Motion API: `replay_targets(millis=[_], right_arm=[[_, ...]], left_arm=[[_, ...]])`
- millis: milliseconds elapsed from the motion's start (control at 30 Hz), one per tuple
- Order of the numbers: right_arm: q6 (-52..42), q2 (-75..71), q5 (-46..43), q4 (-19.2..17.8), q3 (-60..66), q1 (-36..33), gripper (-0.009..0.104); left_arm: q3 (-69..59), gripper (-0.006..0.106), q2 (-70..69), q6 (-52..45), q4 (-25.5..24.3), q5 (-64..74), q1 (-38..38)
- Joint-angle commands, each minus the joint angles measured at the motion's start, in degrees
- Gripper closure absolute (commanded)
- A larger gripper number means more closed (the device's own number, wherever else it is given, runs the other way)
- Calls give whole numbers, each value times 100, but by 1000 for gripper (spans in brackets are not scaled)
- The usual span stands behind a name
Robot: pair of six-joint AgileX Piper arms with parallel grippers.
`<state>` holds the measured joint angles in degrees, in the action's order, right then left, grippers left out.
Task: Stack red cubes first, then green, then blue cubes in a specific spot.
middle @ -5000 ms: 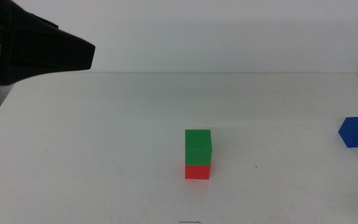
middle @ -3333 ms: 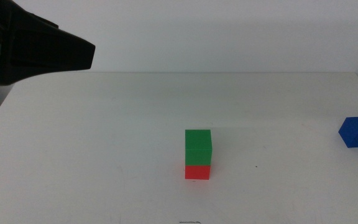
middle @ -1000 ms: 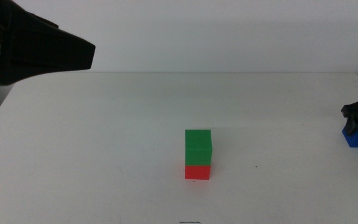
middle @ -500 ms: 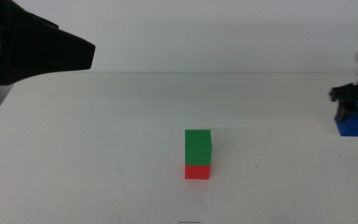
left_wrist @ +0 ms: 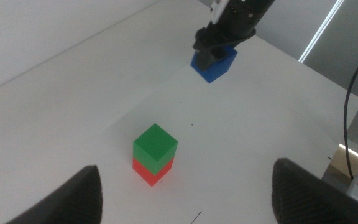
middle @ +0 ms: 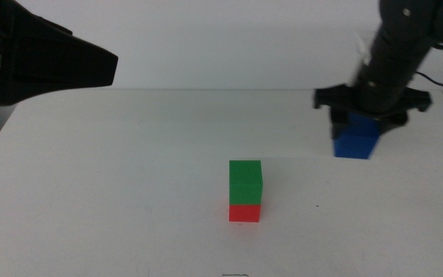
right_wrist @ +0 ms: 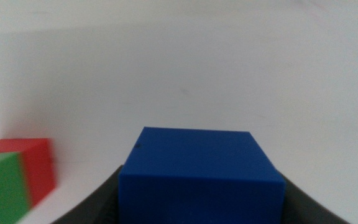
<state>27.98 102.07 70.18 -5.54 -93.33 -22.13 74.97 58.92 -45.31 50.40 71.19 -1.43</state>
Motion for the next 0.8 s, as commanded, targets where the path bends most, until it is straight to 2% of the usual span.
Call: replay_targets(millis=[0,133,300,500,767], right_arm=[[187,-321,400,-104,-355,-250,96],[473,-302,400,-116,-488,-484,96],[729,-61,400,-343,-860,-960,96],[980,330,405,-315,-1364,-1459,96],[1212,599,405,-234,-1378,-1729,96]], left_arm=[[154,7,-52,-7,373,-201,12],[154,7,-52,-7,373,-201,12],[154,7,-52,-7,373,-201,12],[154,7,-52,-7,373,-201,12],[154,7,-52,-7,373,-201,12]])
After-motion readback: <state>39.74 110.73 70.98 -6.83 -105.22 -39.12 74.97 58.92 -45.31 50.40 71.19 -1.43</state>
